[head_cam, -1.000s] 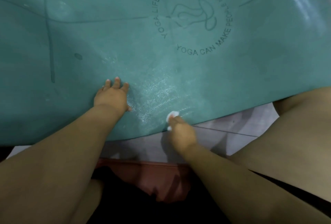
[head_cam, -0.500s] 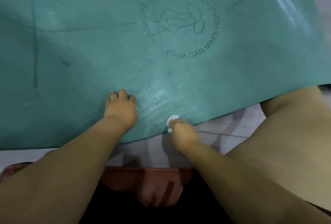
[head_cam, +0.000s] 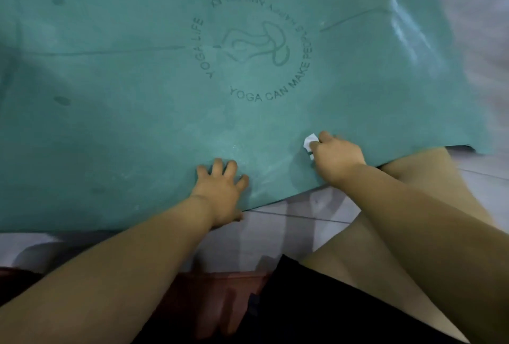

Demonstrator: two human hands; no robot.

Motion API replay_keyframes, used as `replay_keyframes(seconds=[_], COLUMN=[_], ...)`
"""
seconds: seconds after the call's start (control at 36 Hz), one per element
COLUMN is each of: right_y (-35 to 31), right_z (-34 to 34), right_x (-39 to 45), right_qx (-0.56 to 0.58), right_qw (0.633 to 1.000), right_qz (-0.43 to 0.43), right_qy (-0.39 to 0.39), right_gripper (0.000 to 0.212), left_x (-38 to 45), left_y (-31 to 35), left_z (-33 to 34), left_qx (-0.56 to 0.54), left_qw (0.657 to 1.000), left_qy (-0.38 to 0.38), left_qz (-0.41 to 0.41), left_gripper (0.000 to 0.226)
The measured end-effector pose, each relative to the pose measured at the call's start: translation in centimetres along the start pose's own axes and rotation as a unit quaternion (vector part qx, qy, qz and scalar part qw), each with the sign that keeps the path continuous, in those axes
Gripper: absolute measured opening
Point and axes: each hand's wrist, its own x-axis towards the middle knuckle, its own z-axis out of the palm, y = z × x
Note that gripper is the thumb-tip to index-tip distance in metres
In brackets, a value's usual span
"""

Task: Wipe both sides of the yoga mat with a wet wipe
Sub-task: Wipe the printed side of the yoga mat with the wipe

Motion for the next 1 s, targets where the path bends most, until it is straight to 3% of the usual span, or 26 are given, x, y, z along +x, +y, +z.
replay_keyframes(seconds=[0.22, 0.42, 0.53, 0.72, 0.81, 1.0], right_y=[2.1, 1.6, 0.6, -3.2, -5.0, -8.5], right_z=[-0.6, 0.0, -0.6, -1.3, -2.5, -4.4], right_x=[-1.0, -0.8, -0.9, -1.5, -1.4, -2.4], right_qx=[-0.058, 0.045, 0.08, 0.103, 0.163, 0.122], right_qw=[0.992, 0.987, 0.984, 0.982, 0.972, 0.958], right_qz=[-0.08, -0.115, -0.147, -0.137, -0.137, -0.209], right_qy=[-0.082, -0.107, -0.064, 0.08, 0.104, 0.157], right_gripper=[0.041, 0.058, 0.065, 0.046, 0.043, 0.044], left_x=[0.2, -0.7, -2.5, -6.1, -7.9, -12.1], left_y=[2.9, -0.9, -4.1, -8.4, -10.2, -12.2], left_z=[-0.3, -3.3, -5.6, -9.8, -11.0, -11.7], left_qx=[0.069, 0.093, 0.117, 0.136, 0.148, 0.154], left_qw=[0.995, 0.995, 0.993, 0.989, 0.985, 0.981], left_qy=[-0.042, -0.024, 0.004, 0.036, 0.044, 0.037], left_qz=[0.058, 0.041, 0.019, -0.051, -0.077, -0.115], left_gripper=[0.062, 0.056, 0.053, 0.051, 0.052, 0.051])
